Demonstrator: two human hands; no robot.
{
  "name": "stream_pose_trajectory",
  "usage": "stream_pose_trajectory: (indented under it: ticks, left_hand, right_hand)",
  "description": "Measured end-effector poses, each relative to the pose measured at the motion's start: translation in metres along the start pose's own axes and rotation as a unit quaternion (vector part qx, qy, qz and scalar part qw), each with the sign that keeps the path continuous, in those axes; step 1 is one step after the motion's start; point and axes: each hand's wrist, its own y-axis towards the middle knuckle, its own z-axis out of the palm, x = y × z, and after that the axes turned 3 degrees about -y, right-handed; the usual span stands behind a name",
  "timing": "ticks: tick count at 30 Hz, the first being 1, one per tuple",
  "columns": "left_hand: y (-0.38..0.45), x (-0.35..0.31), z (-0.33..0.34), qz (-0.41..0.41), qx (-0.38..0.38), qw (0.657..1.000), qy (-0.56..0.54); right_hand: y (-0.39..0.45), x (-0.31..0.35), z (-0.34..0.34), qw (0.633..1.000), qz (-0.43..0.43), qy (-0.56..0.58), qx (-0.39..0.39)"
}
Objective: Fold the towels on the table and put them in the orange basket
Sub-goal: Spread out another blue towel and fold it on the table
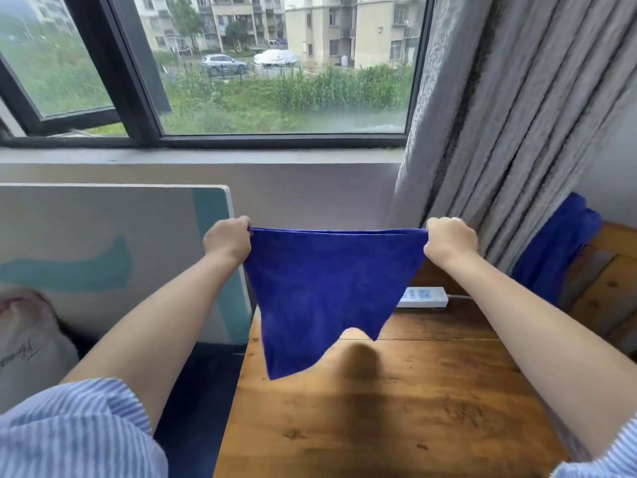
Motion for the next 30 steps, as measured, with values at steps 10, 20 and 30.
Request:
stream_pose_trajectory:
  ticks: [10, 20, 30]
  left_hand:
    - [0.005, 0.013, 0.002, 0.002, 0.066, 0.997, 0.029]
    - [0.051, 0.016, 0.011, -0.116, 0.061, 0.978, -0.164]
    - [0.072, 0.031, 0.024, -0.03, 0.0, 0.992, -0.121]
  right_hand:
    - [0.008, 0.005, 0.017, 1.0, -0.026, -0.001, 0.014]
    - [0.067, 0.039, 0.017, 0.975, 0.073, 0.209, 0.007]
    - [0.098, 0.046, 0.033, 0.97, -0.012, 0.225, -0.092]
